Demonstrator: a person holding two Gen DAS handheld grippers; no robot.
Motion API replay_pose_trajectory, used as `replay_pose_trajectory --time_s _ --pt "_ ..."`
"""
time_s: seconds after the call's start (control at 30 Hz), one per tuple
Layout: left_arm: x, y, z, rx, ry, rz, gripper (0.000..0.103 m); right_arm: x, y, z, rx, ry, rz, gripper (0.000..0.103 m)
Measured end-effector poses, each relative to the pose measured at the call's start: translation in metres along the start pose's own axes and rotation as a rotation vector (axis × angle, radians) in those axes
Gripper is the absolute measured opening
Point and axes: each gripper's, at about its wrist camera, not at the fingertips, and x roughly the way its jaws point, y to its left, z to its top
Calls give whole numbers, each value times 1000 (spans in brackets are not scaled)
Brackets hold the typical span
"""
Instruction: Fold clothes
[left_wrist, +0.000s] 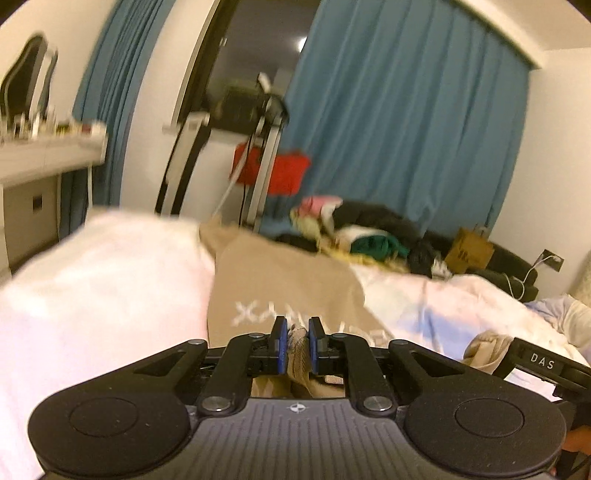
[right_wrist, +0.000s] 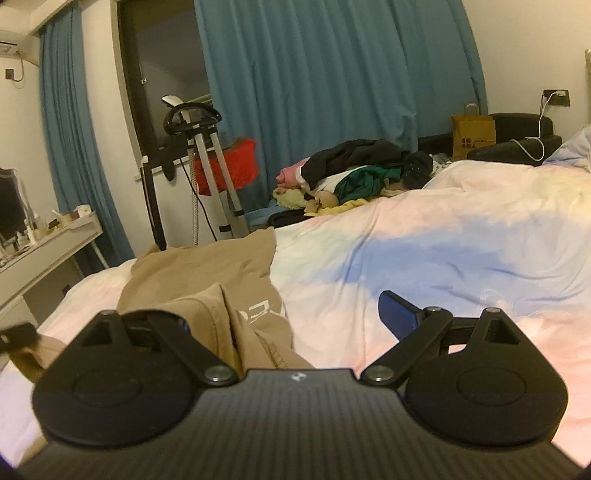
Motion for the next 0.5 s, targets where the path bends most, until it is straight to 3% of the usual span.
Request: replay_pose_trajectory --time_s 0.1,0.17,0.4,0.5 --pt "21 13 8 -29 33 6 17 2 -4 -1 17 20 13 94" --pt "33 16 17 -31 44 18 27 3 -6 -2 29 31 21 94" --pt "17 14 16 -19 43 20 53 10 -8 -1 80 53 45 94" --pt "12 -3 14 38 24 12 64 11 -9 -2 90 62 43 94"
